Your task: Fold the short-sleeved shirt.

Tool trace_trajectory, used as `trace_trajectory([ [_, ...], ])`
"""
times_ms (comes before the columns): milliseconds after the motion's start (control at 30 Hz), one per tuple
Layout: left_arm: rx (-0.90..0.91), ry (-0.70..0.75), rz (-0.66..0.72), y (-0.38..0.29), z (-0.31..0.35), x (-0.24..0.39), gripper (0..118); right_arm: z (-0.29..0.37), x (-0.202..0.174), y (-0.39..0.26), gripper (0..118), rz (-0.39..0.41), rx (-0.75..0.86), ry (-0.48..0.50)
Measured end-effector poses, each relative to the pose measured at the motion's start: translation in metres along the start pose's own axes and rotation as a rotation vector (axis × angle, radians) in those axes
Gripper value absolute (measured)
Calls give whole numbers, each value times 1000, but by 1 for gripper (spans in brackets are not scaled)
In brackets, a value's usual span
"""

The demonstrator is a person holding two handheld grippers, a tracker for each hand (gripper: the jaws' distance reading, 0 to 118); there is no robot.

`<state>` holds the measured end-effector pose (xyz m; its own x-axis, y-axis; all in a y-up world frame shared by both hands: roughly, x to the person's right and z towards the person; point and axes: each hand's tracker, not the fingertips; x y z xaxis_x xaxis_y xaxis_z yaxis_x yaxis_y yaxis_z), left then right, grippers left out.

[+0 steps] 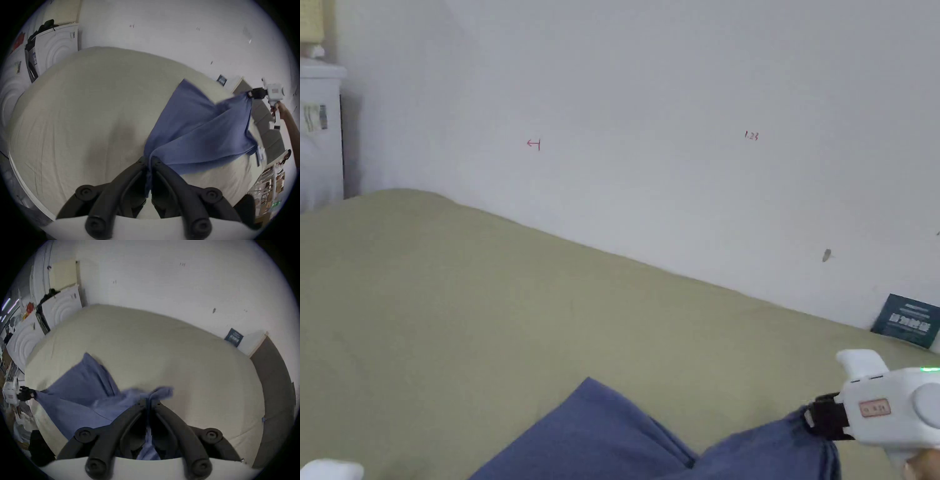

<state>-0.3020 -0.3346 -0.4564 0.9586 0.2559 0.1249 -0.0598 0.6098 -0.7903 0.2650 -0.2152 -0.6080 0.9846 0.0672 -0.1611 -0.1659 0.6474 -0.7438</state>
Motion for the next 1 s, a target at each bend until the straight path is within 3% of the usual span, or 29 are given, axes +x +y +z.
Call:
trace_trajectory([
  [100, 57, -35, 9, 33, 22, 6, 5, 54, -7, 9, 4, 2, 101, -68],
  [400, 233, -25, -119, 177, 58, 45, 5, 142, 29, 63, 4, -112, 296, -118],
  [633, 251, 55, -226, 292, 32, 80, 5, 158, 70, 122, 4, -173, 421, -205],
  [733, 291, 112, -281, 331, 24, 101, 5, 159, 83, 149, 4, -160, 459, -242],
  [1000, 434, 137, -222, 411, 46, 137, 5, 170, 100, 205, 4, -160, 616, -338],
])
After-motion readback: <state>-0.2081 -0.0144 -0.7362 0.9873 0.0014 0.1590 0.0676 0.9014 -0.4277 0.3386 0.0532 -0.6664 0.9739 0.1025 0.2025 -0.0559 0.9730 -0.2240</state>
